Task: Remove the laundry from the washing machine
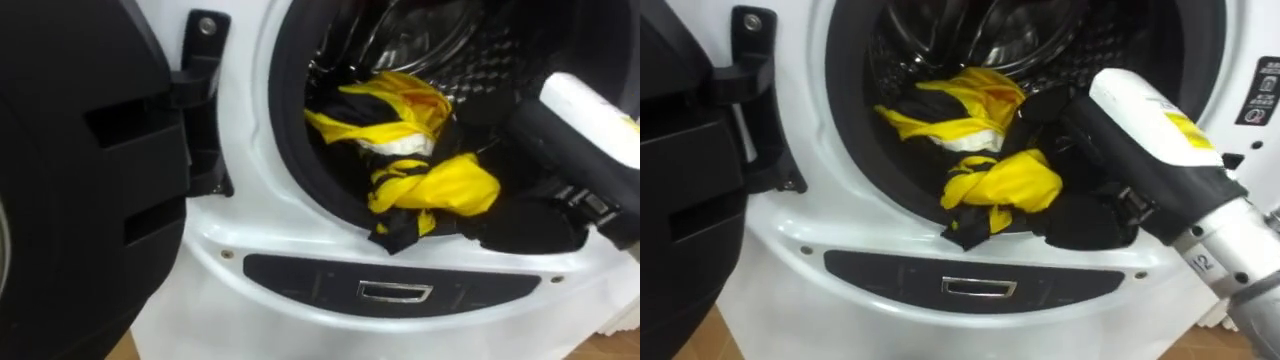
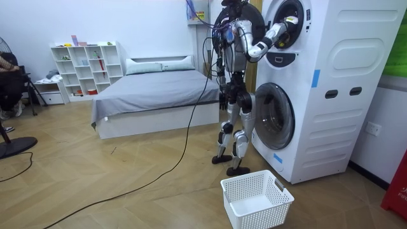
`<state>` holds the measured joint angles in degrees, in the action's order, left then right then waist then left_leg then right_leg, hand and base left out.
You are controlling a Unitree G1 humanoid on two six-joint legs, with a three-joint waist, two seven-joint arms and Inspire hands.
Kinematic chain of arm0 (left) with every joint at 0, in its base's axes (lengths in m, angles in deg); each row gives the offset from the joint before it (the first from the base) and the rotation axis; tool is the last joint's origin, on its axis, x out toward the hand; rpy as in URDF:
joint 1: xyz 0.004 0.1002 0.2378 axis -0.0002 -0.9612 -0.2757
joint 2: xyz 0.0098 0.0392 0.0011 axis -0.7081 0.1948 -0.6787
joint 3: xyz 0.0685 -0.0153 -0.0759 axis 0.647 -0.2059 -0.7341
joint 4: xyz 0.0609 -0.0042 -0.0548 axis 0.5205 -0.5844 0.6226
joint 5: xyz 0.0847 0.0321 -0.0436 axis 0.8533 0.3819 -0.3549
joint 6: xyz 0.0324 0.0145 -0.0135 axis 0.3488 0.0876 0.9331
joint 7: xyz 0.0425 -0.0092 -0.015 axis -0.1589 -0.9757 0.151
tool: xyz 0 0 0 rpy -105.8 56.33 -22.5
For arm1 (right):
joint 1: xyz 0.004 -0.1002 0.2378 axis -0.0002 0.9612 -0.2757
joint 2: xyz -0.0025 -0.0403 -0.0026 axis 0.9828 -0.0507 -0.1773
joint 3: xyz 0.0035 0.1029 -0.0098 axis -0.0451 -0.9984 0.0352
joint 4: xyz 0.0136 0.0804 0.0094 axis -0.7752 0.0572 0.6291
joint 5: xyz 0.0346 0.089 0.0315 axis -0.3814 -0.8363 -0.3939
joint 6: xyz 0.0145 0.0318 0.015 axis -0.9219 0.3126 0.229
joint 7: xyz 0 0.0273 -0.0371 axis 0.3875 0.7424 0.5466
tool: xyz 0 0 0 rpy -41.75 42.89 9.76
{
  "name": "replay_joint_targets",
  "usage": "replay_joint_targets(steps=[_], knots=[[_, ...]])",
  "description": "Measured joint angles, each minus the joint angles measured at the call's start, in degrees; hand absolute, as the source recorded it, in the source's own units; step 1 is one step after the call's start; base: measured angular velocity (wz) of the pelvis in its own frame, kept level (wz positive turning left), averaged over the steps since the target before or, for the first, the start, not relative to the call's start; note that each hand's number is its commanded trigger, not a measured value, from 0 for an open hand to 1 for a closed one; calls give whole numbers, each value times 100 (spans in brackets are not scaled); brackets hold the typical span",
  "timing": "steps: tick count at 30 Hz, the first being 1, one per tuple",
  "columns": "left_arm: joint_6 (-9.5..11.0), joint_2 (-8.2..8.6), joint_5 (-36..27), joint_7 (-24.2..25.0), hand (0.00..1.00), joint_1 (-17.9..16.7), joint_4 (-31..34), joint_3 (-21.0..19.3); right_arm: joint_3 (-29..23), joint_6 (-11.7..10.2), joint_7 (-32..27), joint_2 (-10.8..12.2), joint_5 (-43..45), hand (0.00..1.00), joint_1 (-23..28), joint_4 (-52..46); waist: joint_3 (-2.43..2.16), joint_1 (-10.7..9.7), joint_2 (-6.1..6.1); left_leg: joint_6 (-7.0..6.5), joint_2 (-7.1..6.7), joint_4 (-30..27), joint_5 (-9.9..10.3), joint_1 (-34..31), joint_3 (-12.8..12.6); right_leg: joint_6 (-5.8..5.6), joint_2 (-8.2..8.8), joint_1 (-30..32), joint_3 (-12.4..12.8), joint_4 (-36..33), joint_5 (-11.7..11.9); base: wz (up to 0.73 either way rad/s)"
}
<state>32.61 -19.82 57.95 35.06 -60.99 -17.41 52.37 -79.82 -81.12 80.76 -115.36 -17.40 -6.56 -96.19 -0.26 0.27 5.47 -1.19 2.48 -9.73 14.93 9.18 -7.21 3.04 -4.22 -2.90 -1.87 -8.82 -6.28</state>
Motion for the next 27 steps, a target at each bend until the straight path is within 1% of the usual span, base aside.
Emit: replay_joint_targets(steps=[3,7,9,12,13,14,15,16,18,19,20,21,22,23,24,25,26,27], knots=[[1,6,12,-68,0,-7,-4,-97,-78,-97,-60,0,-235,100,177,-13,-1,-1,-3,2,4,6,3,21,-36,0,-4,10,15,0,0,-2],[1,9,55,-120,0,-12,9,-137,-137,-128,-97,0,-309,100,307,-27,-8,-10,-17,-1,18,16,4,39,-56,-1,1,8,26,6,-1,0],[2,9,227,-121,0,11,71,-223,-321,-259,-105,1,-439,100,549,-50,-20,-21,-35,-7,20,11,8,40,-59,-3,6,3,23,15,-1,3],[2,-5,261,-121,0,25,69,-311,-406,-392,-196,1,-444,100,888,-204,-42,-57,-75,-13,20,12,12,55,-88,-9,8,19,38,13,-4,0],[2,-11,260,-121,0,23,59,-314,-406,-416,-223,3,-451,100,959,-203,-43,-68,-82,-13,22,13,13,59,-99,-9,6,19,46,13,-3,-9],[2,-12,260,-120,0,8,46,-313,-412,-483,-307,15,-501,100,1087,-206,-50,-91,-99,-10,30,16,15,85,-156,-10,-3,14,83,6,-2,-15],[2,-12,260,-117,0,-5,33,-314,-412,-518,-310,16,-517,100,1198,-221,-46,-127,-116,-4,37,27,20,111,-216,-10,-16,6,131,8,-3,-19],[2,-14,254,-116,0,-8,26,-316,-412,-519,-323,16,-518,100,1254,-197,-45,-148,-122,-3,41,29,23,123,-244,-10,-26,5,167,6,-3,-23],[1,-18,256,-92,0,-8,23,-314,-552,-449,-425,16,-487,100,1632,42,-40,-217,-135,15,79,26,66,143,-416,-8,-73,21,320,-22,2,-31],[1,-18,256,-78,0,-15,20,-314,-581,-393,-446,17,-452,100,1718,109,-45,-230,-145,17,91,21,82,150,-469,-5,-92,38,365,-43,4,-39],[1,-18,260,-45,0,-22,18,-314,-610,-279,-507,19,-366,100,1867,240,-45,-306,-149,19,101,17,82,151,-567,2,-111,102,445,-115,5,-39],[2,-16,261,-17,0,-26,9,-313,-672,-229,-542,20,-248,100,1996,290,-31,-387,-149,22,113,18,81,145,-654,8,-135,141,522,-124,28,-41],[1,-16,261,-12,0,-28,5,-313,-726,-220,-542,20,-164,100,2046,294,-32,-409,-169,25,120,18,80,142,-711,11,-156,168,579,-132,46,-44],[2,-31,261,-12,0,-28,4,-313,-815,-206,-598,20,54,100,2102,360,-22,-498,-200,35,130,19,74,146,-812,18,-186,218,680,-177,65,-48],[3,-65,260,-15,0,-18,4,-316,-895,-135,-669,20,230,100,2153,505,-27,-571,-198,52,129,21,63,141,-885,18,-213,290,771,-238,69,-47],[8,-86,259,-20,0,-4,5,-316,-958,-76,-684,20,288,100,2187,585,-30,-586,-193,61,133,26,58,140,-945,14,-233,331,828,-269,72,-52],[32,-119,257,-28,0,-14,5,-316,-1053,41,-720,19,415,100,2214,730,-31,-622,-188,82,145,33,58,134,-1063,1,-277,402,943,-316,84,-57],[36,-139,258,-35,0,-11,4,-317,-1166,132,-732,19,549,100,2218,845,-35,-703,-178,104,178,17,65,123,-1185,-9,-322,440,1025,-308,116,-52]])
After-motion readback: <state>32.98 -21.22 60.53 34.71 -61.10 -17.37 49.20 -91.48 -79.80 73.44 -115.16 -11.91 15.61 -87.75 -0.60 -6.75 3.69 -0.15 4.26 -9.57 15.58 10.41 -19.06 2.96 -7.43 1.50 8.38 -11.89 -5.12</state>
